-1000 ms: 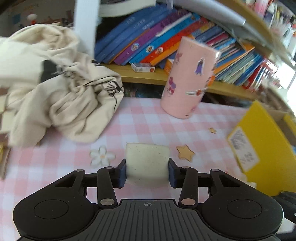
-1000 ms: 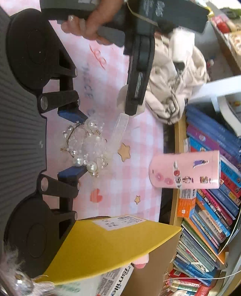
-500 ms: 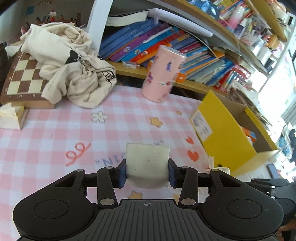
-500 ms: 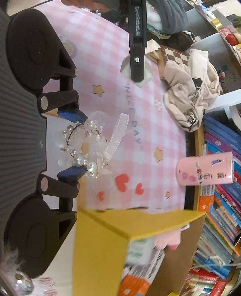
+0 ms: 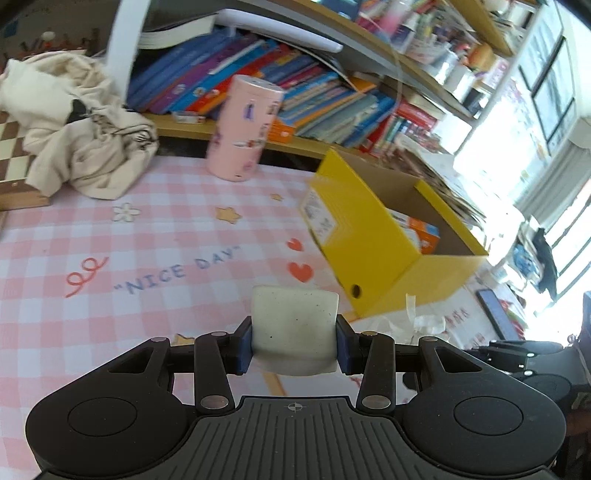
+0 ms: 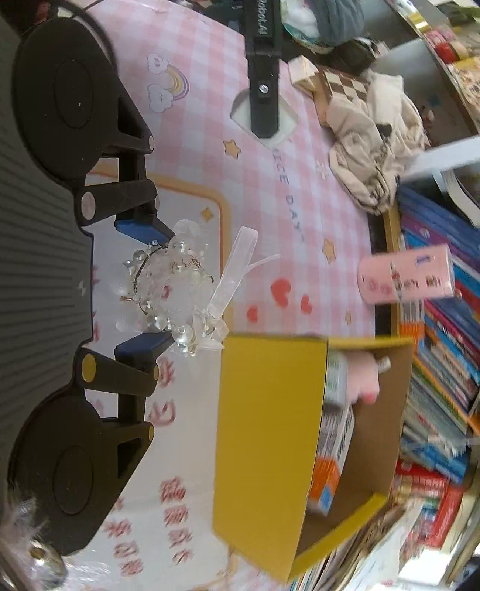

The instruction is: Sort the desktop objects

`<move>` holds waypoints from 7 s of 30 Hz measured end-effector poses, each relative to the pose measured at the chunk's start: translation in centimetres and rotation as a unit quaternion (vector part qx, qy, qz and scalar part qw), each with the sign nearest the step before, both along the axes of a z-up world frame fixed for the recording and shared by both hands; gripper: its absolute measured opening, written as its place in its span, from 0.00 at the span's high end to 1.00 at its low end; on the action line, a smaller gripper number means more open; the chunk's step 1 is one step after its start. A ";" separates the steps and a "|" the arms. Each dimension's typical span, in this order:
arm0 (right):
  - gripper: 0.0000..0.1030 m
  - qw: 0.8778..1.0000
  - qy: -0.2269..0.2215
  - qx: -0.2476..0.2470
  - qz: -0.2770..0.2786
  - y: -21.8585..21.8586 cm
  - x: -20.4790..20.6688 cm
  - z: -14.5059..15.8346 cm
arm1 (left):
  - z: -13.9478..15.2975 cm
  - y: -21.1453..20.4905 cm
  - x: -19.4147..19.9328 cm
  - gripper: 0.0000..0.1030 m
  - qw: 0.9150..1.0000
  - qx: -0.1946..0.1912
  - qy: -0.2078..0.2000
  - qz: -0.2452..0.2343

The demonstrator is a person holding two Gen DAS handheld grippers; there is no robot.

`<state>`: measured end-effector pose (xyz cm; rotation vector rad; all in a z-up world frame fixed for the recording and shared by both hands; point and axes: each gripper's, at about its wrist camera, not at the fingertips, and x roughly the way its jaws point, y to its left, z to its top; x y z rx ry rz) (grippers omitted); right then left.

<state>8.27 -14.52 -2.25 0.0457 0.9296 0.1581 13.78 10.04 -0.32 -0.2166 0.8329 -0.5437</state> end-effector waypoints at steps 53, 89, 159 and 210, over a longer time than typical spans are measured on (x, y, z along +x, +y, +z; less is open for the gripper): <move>0.52 0.999 -0.039 0.036 0.005 -20.8 1.8 3.3 | 2.4 -22.6 0.3 0.60 0.997 0.049 -0.042 -0.039; 0.46 0.993 0.011 -0.006 0.121 -17.8 26.4 -0.1 | 0.0 -27.9 14.4 0.56 0.970 0.229 -0.071 -0.031; 0.02 0.989 -0.123 -0.066 -0.047 -14.2 -5.5 2.4 | 2.6 -16.8 -10.3 0.03 0.970 0.166 -0.137 0.116; 0.00 0.991 -0.098 -0.074 -0.053 -8.1 -9.6 2.0 | 1.4 -11.6 -13.2 0.00 0.979 0.154 -0.093 0.098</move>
